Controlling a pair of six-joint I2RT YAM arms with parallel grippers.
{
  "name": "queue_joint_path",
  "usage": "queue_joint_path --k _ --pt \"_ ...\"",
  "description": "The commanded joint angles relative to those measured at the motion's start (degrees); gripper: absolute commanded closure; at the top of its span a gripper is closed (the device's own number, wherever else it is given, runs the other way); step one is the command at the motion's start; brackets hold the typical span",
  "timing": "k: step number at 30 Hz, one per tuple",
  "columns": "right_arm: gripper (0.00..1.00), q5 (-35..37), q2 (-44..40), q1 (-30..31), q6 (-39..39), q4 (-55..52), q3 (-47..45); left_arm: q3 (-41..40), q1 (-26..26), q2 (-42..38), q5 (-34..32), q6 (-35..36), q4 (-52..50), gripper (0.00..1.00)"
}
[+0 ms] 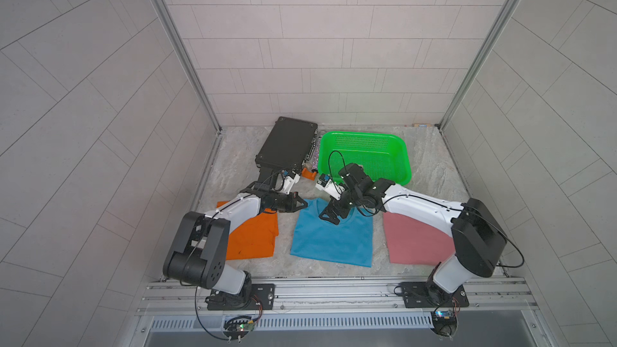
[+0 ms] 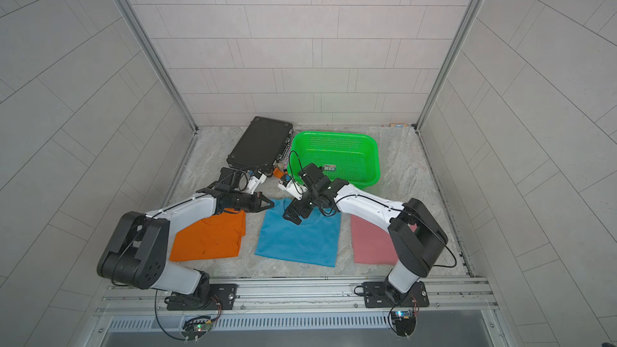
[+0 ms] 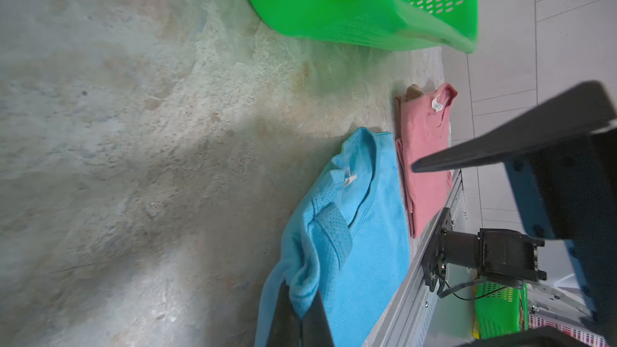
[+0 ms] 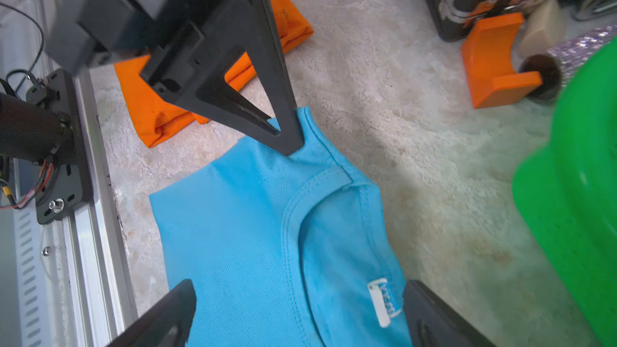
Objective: Put the folded t-shirts into the basket
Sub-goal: Pick up the T-shirt from the center of the board.
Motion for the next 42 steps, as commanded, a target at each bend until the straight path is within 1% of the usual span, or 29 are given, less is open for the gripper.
queue_joint_path --k 1,6,12,14,17,20,22,25,29,32,35,38,42 --pt "0.00 -7.14 4.13 -0.93 -7.15 -4.16 4.47 -1.00 -0.93 -1.29 1.73 2.24 2.20 1.00" --pt "0.00 -14.39 12.15 -2.08 -9.98 -11.58 13.68 -1.09 -2.23 -1.90 1.80 3.33 2.28 1.00" --pt "0.09 -18.65 18.06 -2.19 -15.85 -17.46 19.01 -1.31 -3.00 -2.46 2.46 4.18 2.42 1.00" --pt "0.10 -19.36 18.48 -2.39 -17.12 -17.18 19.01 -1.18 -2.95 -2.65 2.80 4.50 2.26 1.00" --pt "0.10 -19.13 17.25 -3.17 -16.76 -14.16 17.57 -1.11 -2.95 -3.10 2.78 4.67 1.92 1.00" --pt "0.08 -18.60 14.43 -4.26 -15.47 -9.63 15.40 -1.31 -2.99 -3.39 3.61 4.91 1.91 1.00" --pt "0.07 -18.61 12.22 -5.13 -15.44 -7.62 14.33 -1.31 -3.04 -3.61 5.49 5.80 1.87 1.00" --pt "0.05 -19.31 11.37 -6.78 -15.31 -7.39 14.22 -1.17 -3.04 -4.01 8.91 7.61 1.57 1.00" --pt "0.04 -20.92 11.17 -8.61 -15.43 -8.13 14.61 -0.41 -3.13 -4.48 7.93 8.44 1.49 1.00" --pt "0.03 -23.60 12.06 -8.65 -16.49 -9.33 15.73 -0.20 -3.36 -4.61 7.08 8.73 1.40 1.00" --pt "0.04 -23.18 15.24 -7.89 -19.48 -14.70 19.14 -0.20 -4.10 -4.60 7.13 9.13 1.30 1.00" --pt "0.06 -24.29 18.69 -7.21 -21.90 -19.38 22.28 -0.06 -5.17 -4.72 6.90 9.98 0.72 1.00" --pt "0.10 -27.44 20.65 -6.85 -23.95 -23.16 24.12 0.28 -5.34 -4.60 6.61 10.21 0.22 1.00"
